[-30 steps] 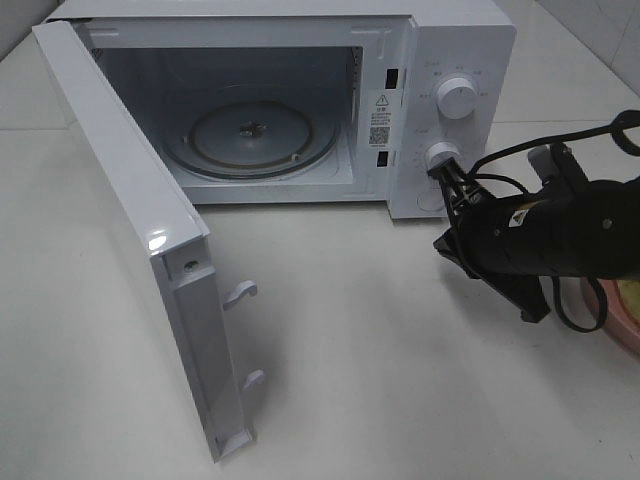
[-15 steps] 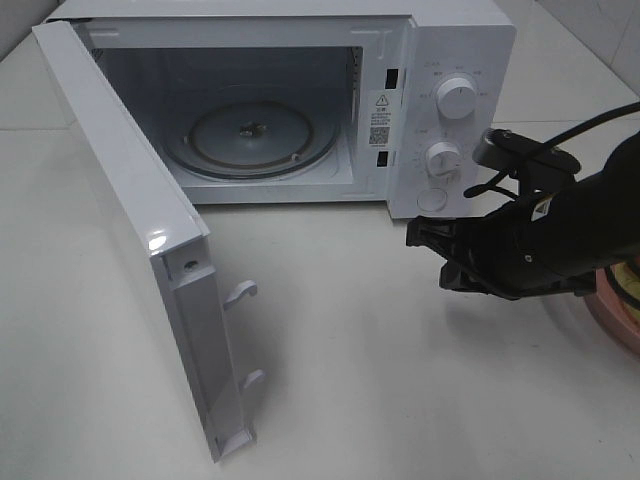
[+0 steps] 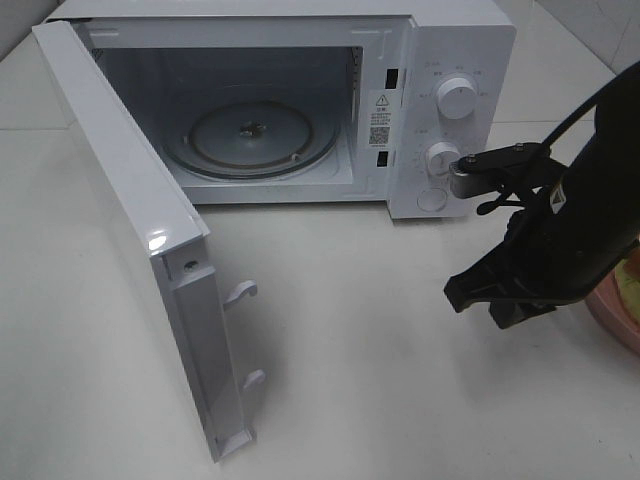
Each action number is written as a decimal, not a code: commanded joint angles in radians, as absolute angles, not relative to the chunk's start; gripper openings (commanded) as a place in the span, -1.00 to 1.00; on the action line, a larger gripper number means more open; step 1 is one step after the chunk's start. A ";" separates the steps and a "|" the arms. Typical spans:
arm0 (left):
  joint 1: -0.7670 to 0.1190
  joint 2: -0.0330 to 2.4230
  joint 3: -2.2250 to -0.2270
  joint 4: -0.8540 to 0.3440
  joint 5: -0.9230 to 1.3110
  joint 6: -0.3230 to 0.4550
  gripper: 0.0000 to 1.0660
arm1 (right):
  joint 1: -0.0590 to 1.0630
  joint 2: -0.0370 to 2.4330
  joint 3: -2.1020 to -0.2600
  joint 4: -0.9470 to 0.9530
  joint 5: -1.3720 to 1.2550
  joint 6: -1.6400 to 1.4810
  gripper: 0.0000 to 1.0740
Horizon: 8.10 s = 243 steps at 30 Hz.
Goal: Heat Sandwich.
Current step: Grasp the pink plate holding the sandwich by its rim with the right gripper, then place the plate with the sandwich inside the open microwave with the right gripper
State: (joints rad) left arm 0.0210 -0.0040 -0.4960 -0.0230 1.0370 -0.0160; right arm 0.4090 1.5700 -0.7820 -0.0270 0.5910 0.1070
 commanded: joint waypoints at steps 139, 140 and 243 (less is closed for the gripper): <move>0.023 -0.024 -0.495 -0.025 1.035 -0.017 0.90 | 0.161 1.642 -0.889 -0.394 0.846 0.212 -0.99; 0.023 -0.024 -0.495 -0.025 1.035 -0.017 0.90 | 0.169 1.634 -0.889 -0.394 0.854 0.213 -0.99; 0.023 -0.024 -0.495 -0.025 1.035 -0.017 0.90 | 0.951 1.352 -0.760 -0.475 0.747 -0.418 -0.98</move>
